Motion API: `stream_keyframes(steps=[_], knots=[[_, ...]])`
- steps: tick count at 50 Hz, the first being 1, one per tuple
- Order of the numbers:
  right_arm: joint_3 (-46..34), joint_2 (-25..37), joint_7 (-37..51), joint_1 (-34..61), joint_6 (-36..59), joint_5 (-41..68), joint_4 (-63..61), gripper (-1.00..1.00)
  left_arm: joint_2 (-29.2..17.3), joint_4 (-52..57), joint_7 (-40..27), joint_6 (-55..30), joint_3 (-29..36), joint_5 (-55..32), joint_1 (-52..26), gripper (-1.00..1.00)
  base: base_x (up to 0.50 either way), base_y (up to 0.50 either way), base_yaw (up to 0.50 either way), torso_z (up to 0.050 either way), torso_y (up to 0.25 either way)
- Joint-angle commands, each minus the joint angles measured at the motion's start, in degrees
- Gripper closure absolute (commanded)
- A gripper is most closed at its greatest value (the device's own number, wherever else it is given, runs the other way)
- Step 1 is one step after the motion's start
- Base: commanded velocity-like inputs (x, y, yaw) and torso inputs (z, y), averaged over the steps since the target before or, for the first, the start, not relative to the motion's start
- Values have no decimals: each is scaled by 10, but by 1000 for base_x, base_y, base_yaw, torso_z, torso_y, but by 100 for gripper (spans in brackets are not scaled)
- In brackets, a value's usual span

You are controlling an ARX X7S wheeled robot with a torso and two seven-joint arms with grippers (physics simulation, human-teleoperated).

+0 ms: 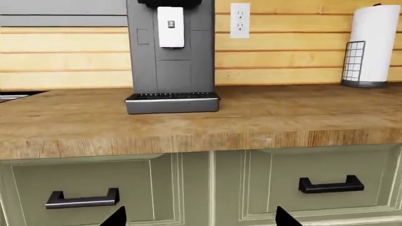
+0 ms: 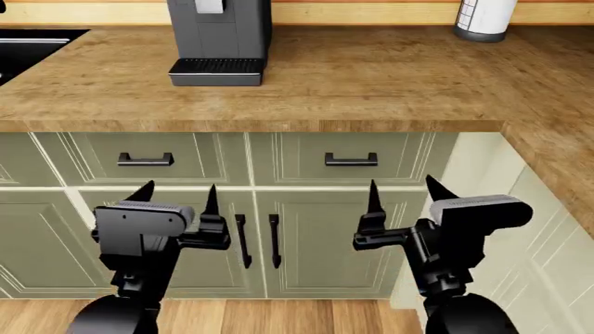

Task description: Pick the mug from the cabinet, place it under the coffee machine dispenser, and press the start button.

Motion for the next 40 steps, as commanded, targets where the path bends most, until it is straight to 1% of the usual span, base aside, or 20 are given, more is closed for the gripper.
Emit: stream_keyframes(steps=[1,6,10,17,29,40], knots=[[10,25,11,106,150,31,-86,-100,-25,69,-1,-111,-22,-42,-78,-100,0,0,0,0,0],[12,37,17,156,195,35,-105,-100,-28,86,2,-180,-46,-84,-122,-100,0,0,0,0,0],[12,49,19,193,227,37,-120,-100,-36,88,1,-207,-58,-97,-154,-100,0,0,0,0,0],[20,49,20,238,262,50,-120,-100,-46,105,-5,-263,-70,-120,-210,-100,0,0,0,0,0],[32,52,28,307,316,65,-137,-100,-54,125,-1,-299,-83,-150,-255,-100,0,0,0,0,0],[45,53,34,345,342,74,-142,-100,-47,120,9,-304,-88,-173,-269,-100,0,0,0,0,0]])
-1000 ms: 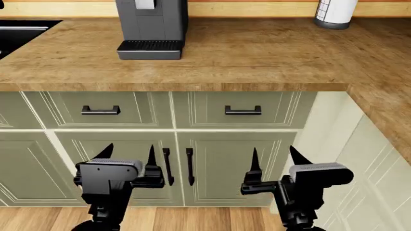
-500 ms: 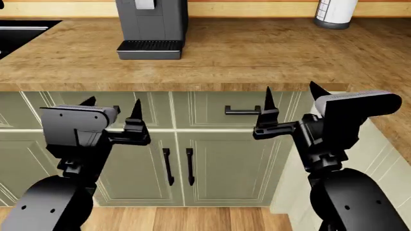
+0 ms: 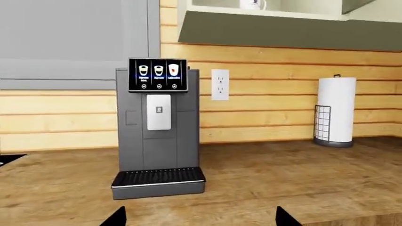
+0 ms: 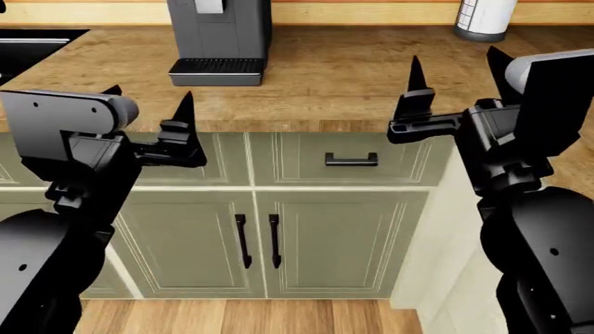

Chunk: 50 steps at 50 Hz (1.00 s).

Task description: Pick the mug from the cabinet, place it under the coffee machine dispenser, and press the start button.

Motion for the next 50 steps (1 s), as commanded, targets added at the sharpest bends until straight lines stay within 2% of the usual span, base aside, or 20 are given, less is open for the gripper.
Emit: stream_keyframes(steps=[1,18,33,43,50], knots=[[13,1,6,46,34,12,-8,-100,2,3,8,-18,-8,-26,-24,-100,0,125,0,0,0],[19,-1,20,73,38,11,2,-100,-7,13,8,8,0,-20,-17,-100,0,500,0,0,0],[13,2,29,87,45,12,-2,-100,-13,16,-3,125,23,45,6,-100,0,482,0,0,0],[-33,14,52,224,86,-12,46,-100,2,49,11,175,-13,15,38,-100,0,0,0,10,14],[-76,12,31,382,39,-30,210,-100,8,62,13,197,-19,13,71,-100,0,0,0,45,64]])
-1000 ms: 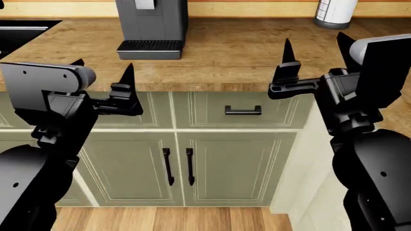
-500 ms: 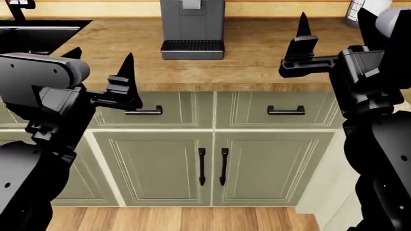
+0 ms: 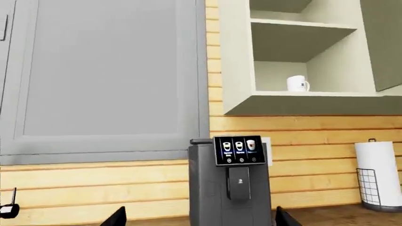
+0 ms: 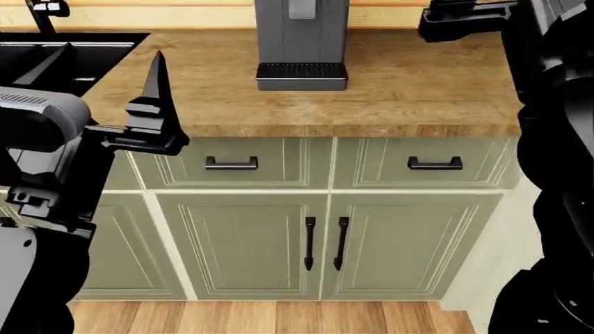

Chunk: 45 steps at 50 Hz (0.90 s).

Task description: Pick the mug from the cabinet, place it under the coffee machine dispenser, and press the start button.

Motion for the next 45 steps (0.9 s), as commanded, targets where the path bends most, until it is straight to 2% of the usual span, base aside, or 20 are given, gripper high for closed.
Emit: stream_keyframes(steps=[1,7,12,19,20,35,45], knots=[[-51,-1,-14,195,-31,-23,175,-100,8,23,8,46,-12,-7,42,-100,0,0,0,46,64],[-46,-29,-34,321,-90,-25,367,-100,6,24,11,53,-8,-6,48,-100,0,0,0,46,65],[-73,-50,-67,424,-194,-44,569,-100,3,27,10,55,-3,-4,50,-100,0,0,0,46,64],[-109,-101,-117,629,-443,-85,1043,-100,-6,34,7,48,2,-3,44,-100,0,0,0,46,64],[-109,-104,-118,643,-452,-89,1067,-100,-6,35,7,47,2,-4,44,-100,0,0,0,45,64],[-73,-118,-130,700,-342,-146,1068,-100,-25,75,-11,11,0,-16,28,-100,0,0,0,46,64],[-41,-116,-139,703,-344,-145,1068,-100,-37,96,-18,-8,-9,-28,20,-100,0,-50,0,46,64]])
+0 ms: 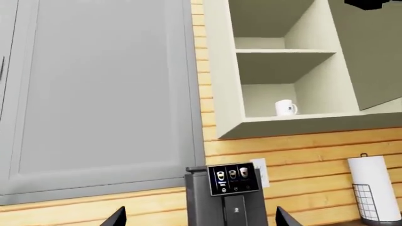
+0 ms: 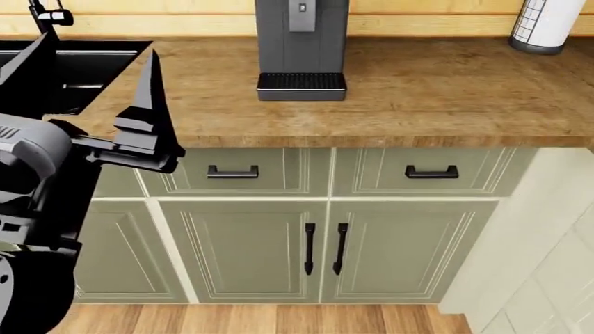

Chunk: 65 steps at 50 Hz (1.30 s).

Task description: Pick the mug from the cabinet, place it under the coffee machine dispenser, and press the start button.

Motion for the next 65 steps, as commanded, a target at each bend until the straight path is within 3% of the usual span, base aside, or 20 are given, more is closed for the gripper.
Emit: stream_keyframes(steps=[1,12,35,40,50,65], knots=[[33,-5,-16,30,-3,-12,41,-100,-12,23,-9,-21,-7,-13,-9,-100,0,-500,0,46,64],[80,-6,-3,25,-14,-16,41,-100,-19,31,-16,-38,-10,-24,-13,-100,0,-435,0,45,55],[57,-16,-2,2,-36,-26,41,-100,-22,44,-27,-30,-29,-47,-16,-100,121,-1,0,0,0],[53,-6,-10,39,-3,-26,41,-100,-26,46,-34,-21,-38,-44,-19,-100,230,-7,0,0,0],[47,-5,-11,43,-1,-25,41,-100,-40,68,-53,-32,-72,-65,-31,-100,226,-6,0,0,0],[70,-3,-6,41,14,-19,41,-100,-46,70,-55,-29,-73,-72,-25,-100,230,-7,0,0,0]])
